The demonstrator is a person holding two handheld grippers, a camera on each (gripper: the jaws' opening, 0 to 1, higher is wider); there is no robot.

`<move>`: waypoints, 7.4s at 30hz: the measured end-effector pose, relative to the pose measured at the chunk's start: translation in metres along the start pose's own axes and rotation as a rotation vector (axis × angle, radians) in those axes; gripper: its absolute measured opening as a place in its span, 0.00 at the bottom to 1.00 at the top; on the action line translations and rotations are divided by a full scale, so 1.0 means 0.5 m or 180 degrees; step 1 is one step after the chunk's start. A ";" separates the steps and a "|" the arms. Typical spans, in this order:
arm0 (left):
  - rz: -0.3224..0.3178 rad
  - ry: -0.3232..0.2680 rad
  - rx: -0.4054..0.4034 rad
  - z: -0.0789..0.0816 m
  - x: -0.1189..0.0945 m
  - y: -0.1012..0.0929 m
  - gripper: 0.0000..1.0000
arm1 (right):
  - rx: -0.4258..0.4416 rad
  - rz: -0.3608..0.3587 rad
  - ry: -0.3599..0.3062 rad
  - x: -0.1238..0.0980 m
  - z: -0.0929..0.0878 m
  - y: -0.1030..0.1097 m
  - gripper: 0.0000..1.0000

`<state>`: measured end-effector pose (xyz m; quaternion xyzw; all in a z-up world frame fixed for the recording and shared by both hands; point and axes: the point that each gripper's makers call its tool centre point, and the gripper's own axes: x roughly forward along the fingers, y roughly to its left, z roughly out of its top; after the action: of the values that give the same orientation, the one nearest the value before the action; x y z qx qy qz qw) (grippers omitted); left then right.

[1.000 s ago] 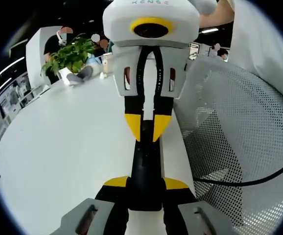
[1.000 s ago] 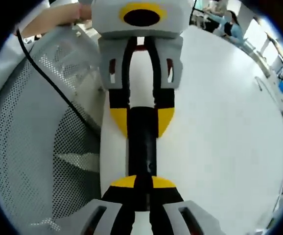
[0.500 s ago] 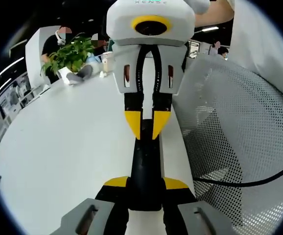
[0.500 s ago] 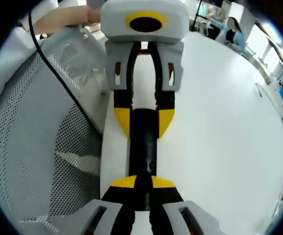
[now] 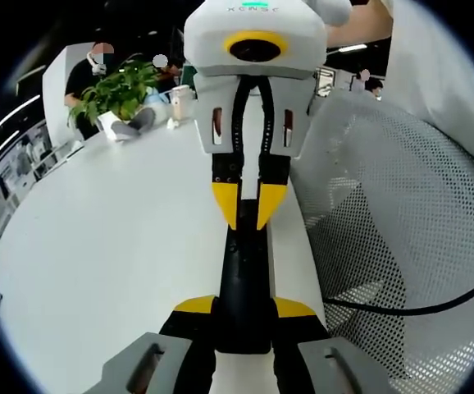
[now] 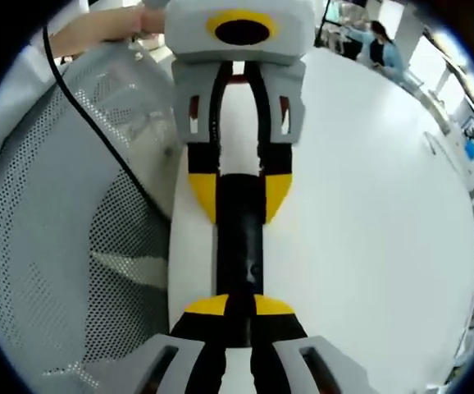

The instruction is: Press the specified remote control buttons in sequence, fully releasing each button before pressing the next.

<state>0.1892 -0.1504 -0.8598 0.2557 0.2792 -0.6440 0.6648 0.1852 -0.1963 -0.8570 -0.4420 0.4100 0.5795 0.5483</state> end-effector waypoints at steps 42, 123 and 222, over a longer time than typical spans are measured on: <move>0.0006 0.0047 0.0031 0.000 0.001 0.000 0.24 | 0.0489 -0.0191 -0.0104 -0.008 -0.018 -0.004 0.06; -0.0028 -0.0001 0.0057 0.000 0.000 -0.001 0.24 | 0.0805 -0.0383 -0.0454 -0.016 -0.025 0.000 0.00; -0.0053 -0.0017 0.0059 0.001 0.000 -0.002 0.24 | 0.0532 -0.0278 -0.0386 -0.003 0.008 -0.007 0.04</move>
<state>0.1883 -0.1507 -0.8594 0.2578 0.2736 -0.6527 0.6578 0.1887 -0.1925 -0.8543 -0.3763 0.4033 0.5446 0.6318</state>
